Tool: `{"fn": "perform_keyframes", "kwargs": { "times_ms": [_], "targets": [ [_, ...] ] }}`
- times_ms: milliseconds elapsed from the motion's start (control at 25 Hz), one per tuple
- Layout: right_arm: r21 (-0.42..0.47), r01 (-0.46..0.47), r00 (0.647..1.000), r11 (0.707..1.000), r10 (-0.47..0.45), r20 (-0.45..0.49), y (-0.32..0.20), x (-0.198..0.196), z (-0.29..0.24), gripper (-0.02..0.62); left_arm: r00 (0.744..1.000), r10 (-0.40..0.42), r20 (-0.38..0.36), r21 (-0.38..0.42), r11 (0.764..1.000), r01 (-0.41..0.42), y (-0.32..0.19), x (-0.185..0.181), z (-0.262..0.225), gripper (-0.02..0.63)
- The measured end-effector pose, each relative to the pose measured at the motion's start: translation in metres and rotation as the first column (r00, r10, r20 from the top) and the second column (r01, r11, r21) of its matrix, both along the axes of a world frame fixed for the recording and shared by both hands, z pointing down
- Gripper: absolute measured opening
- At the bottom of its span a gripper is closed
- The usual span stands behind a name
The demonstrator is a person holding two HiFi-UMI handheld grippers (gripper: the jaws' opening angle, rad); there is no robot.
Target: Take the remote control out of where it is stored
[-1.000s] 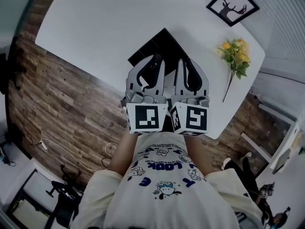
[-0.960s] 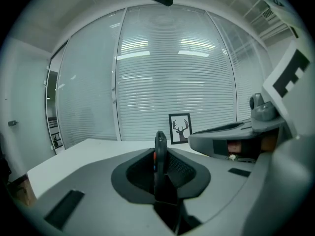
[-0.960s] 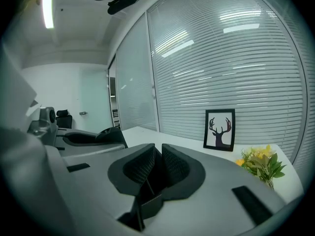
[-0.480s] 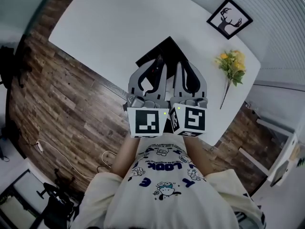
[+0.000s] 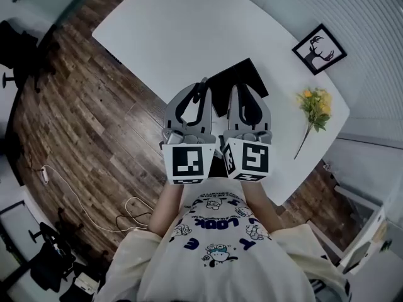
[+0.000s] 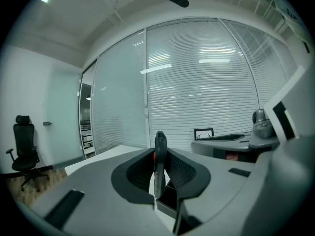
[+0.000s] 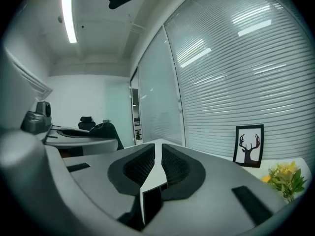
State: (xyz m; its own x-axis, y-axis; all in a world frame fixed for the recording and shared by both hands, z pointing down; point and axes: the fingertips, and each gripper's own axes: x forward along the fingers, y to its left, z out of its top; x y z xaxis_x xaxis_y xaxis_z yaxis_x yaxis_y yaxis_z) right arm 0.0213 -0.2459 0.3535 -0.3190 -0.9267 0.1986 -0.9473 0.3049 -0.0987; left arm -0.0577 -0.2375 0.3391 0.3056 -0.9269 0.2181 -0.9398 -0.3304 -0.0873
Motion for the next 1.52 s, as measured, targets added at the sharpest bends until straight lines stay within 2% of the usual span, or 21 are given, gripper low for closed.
{"fn": "perform_keyframes", "kwargs": {
  "times_ms": [400,680,920,1520],
  "targets": [
    [0.006,0.144,0.990,0.989,-0.144,-0.003,0.004,-0.053,0.002,0.060,0.983,-0.183,-0.001,-0.004,0.983,0.183,0.019,-0.060,0.006,0.071],
    [-0.003,0.213,0.977,0.977,-0.213,-0.018,0.012,-0.085,0.005,0.060,0.966,-0.258,-0.009,-0.021,0.966,0.257,0.031,-0.093,0.011,0.071],
    [0.000,0.226,0.974,0.974,-0.226,-0.031,0.014,-0.099,0.002,0.060,0.963,-0.271,-0.018,-0.022,0.963,0.270,0.033,-0.106,0.009,0.071],
    [0.003,0.195,0.980,0.981,-0.195,-0.035,0.011,-0.091,-0.001,0.060,0.974,-0.226,-0.016,-0.017,0.974,0.226,0.027,-0.094,0.006,0.071]
  ]
}}
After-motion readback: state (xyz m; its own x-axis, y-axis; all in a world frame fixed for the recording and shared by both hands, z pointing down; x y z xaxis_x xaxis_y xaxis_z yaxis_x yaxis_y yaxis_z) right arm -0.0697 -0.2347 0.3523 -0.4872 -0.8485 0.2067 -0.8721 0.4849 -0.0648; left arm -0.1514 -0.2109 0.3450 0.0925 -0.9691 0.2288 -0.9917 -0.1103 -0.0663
